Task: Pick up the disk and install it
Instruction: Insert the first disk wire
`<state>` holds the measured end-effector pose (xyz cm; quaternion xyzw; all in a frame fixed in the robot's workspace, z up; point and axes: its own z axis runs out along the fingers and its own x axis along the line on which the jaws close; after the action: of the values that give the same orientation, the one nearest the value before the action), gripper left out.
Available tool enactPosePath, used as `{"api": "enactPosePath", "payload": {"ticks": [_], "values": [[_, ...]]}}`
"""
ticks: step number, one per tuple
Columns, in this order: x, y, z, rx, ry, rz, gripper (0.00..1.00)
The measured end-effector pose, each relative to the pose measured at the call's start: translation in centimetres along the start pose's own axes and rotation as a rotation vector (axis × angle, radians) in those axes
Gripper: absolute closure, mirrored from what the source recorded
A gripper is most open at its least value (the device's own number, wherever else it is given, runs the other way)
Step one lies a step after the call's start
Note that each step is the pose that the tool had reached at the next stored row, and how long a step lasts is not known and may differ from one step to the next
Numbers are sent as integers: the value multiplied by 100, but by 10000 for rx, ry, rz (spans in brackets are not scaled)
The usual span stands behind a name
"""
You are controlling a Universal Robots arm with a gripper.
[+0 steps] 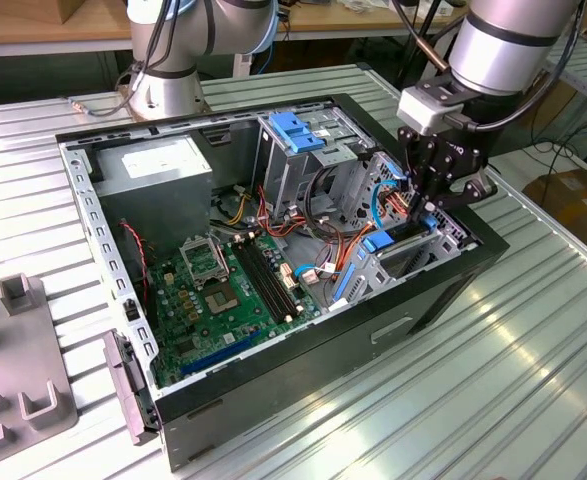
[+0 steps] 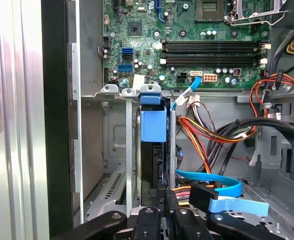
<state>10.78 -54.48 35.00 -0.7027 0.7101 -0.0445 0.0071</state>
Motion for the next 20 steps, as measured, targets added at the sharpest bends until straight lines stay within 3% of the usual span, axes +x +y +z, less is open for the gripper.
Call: {"api": "enactPosePath", "payload": {"ticks": [1, 2, 3, 20], "values": [[4, 0, 0, -1, -60, 4, 83], [15, -1, 0, -3, -183, 15, 83], [28, -1, 1, -5, -256, 23, 83], [58, 2, 62, -9, -401, 65, 83]]}}
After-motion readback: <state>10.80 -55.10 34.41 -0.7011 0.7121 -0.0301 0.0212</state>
